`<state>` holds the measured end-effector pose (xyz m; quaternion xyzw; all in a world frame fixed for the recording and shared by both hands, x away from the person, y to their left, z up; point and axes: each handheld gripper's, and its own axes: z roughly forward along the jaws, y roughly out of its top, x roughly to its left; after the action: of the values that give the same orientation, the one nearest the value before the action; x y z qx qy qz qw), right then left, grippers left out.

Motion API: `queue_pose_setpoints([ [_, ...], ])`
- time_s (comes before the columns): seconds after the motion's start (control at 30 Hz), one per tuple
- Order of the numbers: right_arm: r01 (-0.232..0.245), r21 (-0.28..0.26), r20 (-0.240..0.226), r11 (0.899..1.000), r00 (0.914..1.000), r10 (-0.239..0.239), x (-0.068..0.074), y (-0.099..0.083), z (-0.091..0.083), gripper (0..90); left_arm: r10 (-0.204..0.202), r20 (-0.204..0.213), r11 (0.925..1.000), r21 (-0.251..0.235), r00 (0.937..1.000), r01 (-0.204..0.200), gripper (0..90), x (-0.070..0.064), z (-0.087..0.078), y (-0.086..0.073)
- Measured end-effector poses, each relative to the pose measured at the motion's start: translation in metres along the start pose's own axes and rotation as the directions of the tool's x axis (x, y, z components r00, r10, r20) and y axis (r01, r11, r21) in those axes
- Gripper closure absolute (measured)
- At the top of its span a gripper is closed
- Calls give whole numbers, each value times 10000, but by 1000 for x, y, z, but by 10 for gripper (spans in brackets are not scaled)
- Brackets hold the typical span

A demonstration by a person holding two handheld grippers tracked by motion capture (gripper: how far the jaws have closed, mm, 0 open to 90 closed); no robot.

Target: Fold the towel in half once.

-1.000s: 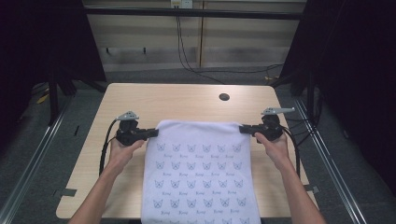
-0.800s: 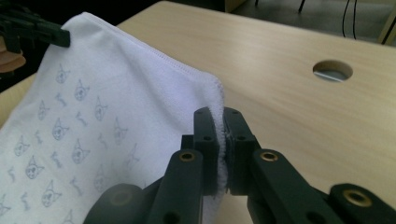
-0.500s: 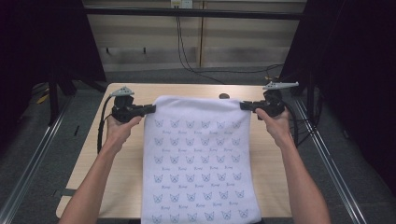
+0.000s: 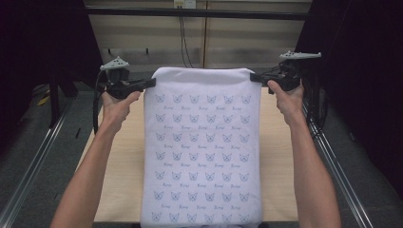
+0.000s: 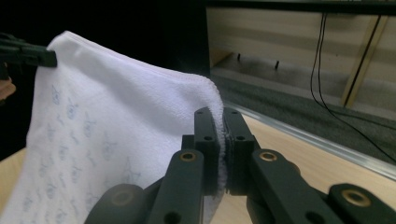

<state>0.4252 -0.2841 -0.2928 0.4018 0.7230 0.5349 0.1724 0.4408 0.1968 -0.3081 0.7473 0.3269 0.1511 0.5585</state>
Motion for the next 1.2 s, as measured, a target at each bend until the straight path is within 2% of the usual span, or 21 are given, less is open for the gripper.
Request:
queue_pose_setpoints([
  [0.07,7,-156,-158,9999,9999,-9,4,-1,-4,863,127,153,9999,-23,9998,-127,872,-7,-7,-5],
  [0.17,80,65,-401,9999,9992,-78,12,-18,-8,863,110,402,9999,88,9991,-114,872,-14,-16,-23],
  [0.3,252,434,-917,9987,9956,-211,28,-54,-20,862,211,696,9992,323,9973,-234,871,-30,-32,-52],
  [0.4,397,569,-1251,9976,9916,-323,39,-73,-33,862,84,1080,9994,335,9941,-121,871,-44,-48,-78],
  [0.43,362,536,-1395,9979,9898,-284,45,-82,-40,862,-312,1309,9994,197,9909,289,871,-46,-53,-87],
  [0.47,409,638,-1521,9971,9879,-308,51,-90,-44,862,-459,1445,9989,164,9884,440,871,-48,-57,-94],
  [0.53,660,917,-1585,9936,9860,-509,61,-104,-52,862,-505,1326,9976,543,9899,436,871,-53,-64,-113],
  [0.6,640,1161,-1852,9912,9818,-417,71,-123,-60,862,-852,1673,9941,804,9822,725,871,-60,-67,-133],
  [0.67,590,1401,-1969,9884,9799,-305,80,-140,-68,862,-736,1686,9910,1228,9829,531,872,-72,-69,-147],
  [0.7,623,1617,-1995,9849,9795,-292,83,-149,-71,862,-747,1895,9893,1373,9790,489,872,-78,-71,-153],
  [0.73,702,1860,-1908,9800,9810,-340,88,-156,-75,862,-610,1838,9883,1485,9811,336,872,-84,-74,-157],
  [0.8,732,2289,-1948,9707,9804,-280,93,-169,-82,862,-823,2088,9872,1513,9745,510,872,-92,-82,-169],
  [0.87,544,2444,-2075,9681,9782,-26,99,-182,-88,862,-885,2071,9767,2099,9743,441,871,-98,-86,-181],
  [0.97,532,3054,-2154,9507,9764,145,109,-206,-88,862,-857,2112,9639,2649,9737,274,872,-106,-89,-197],
  [1.0,507,3291,-2154,9429,9763,227,112,-215,-87,862,-791,2025,9653,2601,9761,242,871,-110,-91,-201],
  [1.03,418,3533,-2304,9346,9721,436,115,-223,-85,862,-1016,2277,9659,2556,9684,412,871,-111,-93,-204],
  [1.07,515,3793,-2258,9238,9734,384,119,-229,-84,862,-1201,2360,9651,2553,9643,577,871,-112,-95,-206],
  [1.1,659,4029,-2174,9129,9757,255,124,-234,-85,862,-1220,2272,9605,2722,9662,573,871,-114,-97,-209],
  [1.13,582,4162,-2256,9074,9734,411,127,-239,-87,862,-1272,2346,9546,2926,9637,548,871,-116,-97,-211],
  [1.17,481,4172,-2231,9076,9735,510,129,-242,-89,862,-1243,2362,9506,3066,9637,475,871,-117,-96,-213],
  [1.2,352,4257,-2253,9042,9719,683,130,-245,-89,862,-1259,2359,9382,3439,9636,384,871,-117,-94,-219],
])
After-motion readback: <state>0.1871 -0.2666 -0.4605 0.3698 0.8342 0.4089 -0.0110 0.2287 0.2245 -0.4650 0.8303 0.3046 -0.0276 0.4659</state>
